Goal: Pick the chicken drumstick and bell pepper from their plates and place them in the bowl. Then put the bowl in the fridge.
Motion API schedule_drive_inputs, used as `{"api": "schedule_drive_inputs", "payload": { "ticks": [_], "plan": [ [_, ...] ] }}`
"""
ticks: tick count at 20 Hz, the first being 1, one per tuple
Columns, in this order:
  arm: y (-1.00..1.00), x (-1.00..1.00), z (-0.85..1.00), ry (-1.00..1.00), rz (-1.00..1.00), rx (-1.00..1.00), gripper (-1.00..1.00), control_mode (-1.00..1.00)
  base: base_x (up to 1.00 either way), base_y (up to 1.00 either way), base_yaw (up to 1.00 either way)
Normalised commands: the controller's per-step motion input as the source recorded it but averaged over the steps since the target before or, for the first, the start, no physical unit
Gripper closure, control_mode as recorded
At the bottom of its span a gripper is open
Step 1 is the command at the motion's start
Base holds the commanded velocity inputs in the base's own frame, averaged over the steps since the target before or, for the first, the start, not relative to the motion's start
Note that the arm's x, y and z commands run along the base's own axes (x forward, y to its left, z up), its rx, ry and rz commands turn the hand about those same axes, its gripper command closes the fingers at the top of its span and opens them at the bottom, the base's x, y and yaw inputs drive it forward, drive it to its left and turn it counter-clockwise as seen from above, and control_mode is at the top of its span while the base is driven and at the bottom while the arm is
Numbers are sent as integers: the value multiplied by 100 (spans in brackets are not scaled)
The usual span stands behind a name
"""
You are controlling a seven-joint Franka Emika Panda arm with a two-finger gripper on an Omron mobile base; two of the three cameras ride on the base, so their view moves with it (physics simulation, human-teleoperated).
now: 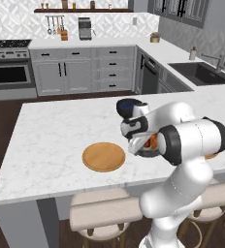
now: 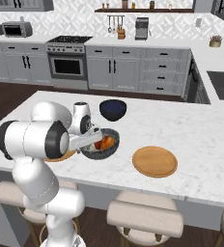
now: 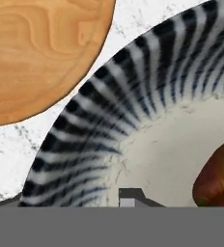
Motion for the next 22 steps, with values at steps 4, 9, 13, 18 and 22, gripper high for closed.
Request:
{"api": "schedule_drive_inputs", "payload": {
  "ticks": [4,9,13,18,22],
  "plan": [
    [-62,-39,-16,-1,4,1,100,-100,0,0,0],
    [-2,-30,51,-8,21,4,100,-100,0,0,0],
    [20,-70,99,-11,32,1,100,-100,0,0,0],
    [24,-78,86,-4,39,0,100,-100,0,0,0],
    [31,-82,46,-1,44,0,100,-100,0,0,0]
  ]
}}
